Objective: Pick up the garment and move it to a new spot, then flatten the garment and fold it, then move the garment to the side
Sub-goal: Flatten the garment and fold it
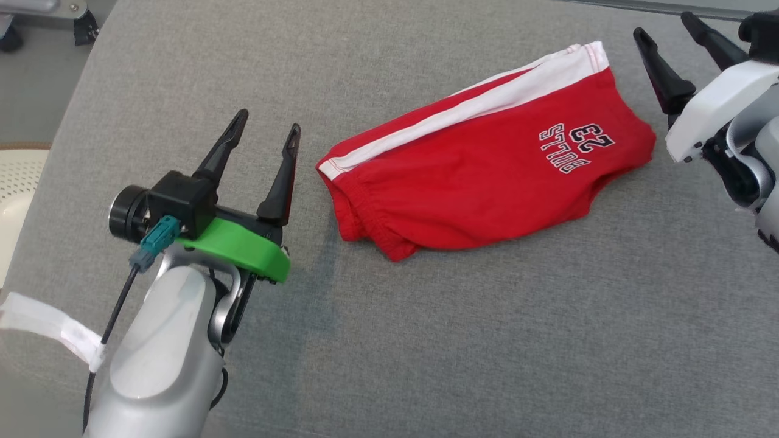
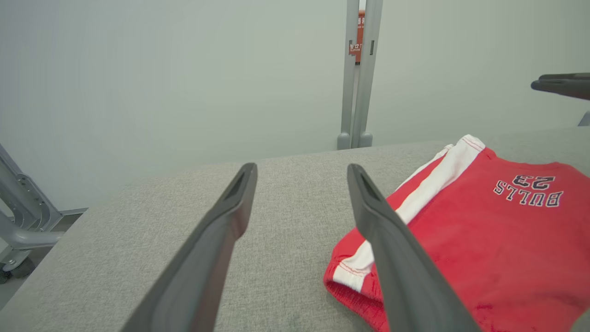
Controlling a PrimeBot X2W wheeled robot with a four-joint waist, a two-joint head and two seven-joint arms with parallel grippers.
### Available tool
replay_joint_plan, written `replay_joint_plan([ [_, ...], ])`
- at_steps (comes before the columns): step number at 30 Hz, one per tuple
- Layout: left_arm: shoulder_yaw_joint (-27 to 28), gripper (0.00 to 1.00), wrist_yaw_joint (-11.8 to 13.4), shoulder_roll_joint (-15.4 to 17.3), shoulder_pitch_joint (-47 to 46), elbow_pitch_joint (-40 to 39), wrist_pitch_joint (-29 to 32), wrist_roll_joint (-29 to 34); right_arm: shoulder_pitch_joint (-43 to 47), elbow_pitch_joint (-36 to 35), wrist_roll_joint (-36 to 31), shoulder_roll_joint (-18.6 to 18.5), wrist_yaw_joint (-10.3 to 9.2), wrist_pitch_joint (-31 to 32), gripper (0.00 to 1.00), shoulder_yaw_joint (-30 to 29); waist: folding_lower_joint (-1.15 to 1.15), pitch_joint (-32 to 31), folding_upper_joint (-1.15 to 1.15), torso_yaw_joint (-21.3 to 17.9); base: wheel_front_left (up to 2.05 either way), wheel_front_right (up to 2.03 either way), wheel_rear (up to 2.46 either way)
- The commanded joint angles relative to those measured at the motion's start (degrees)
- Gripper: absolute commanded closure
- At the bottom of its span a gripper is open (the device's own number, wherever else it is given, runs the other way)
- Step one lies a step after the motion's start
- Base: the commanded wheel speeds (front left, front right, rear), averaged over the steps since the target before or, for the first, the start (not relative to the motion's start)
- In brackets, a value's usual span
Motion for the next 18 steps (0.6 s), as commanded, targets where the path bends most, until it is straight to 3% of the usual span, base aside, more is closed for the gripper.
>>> replay_joint_plan([
  [1,1.47,0.00,0.27,-0.42,2.43,-1.21,-0.06,0.62,2.52,-0.01,0.23,0.42,-0.12,-0.68,0.00,-2.35,0.00,-4.39,0.00,-3.36,0.00,0.00,0.00],
  [8,7.28,0.00,0.44,-3.19,9.45,-4.95,-0.06,2.32,16.81,-9.88,-9.26,4.02,-0.11,-0.81,0.00,-22.34,0.00,-8.32,0.00,-5.94,0.00,0.00,0.00],
  [11,9.47,0.00,0.67,-4.43,12.64,-5.97,-0.05,3.03,25.18,-16.15,-15.62,7.40,-0.11,-0.82,0.00,-31.32,0.00,-9.74,0.00,-7.07,0.00,0.00,0.00],
  [18,13.06,0.00,0.21,-7.22,19.40,-9.50,-0.05,4.69,41.84,-27.07,-28.33,17.12,-0.10,-0.83,0.00,-44.41,0.00,-11.90,0.00,-8.93,0.00,0.00,0.00],
])
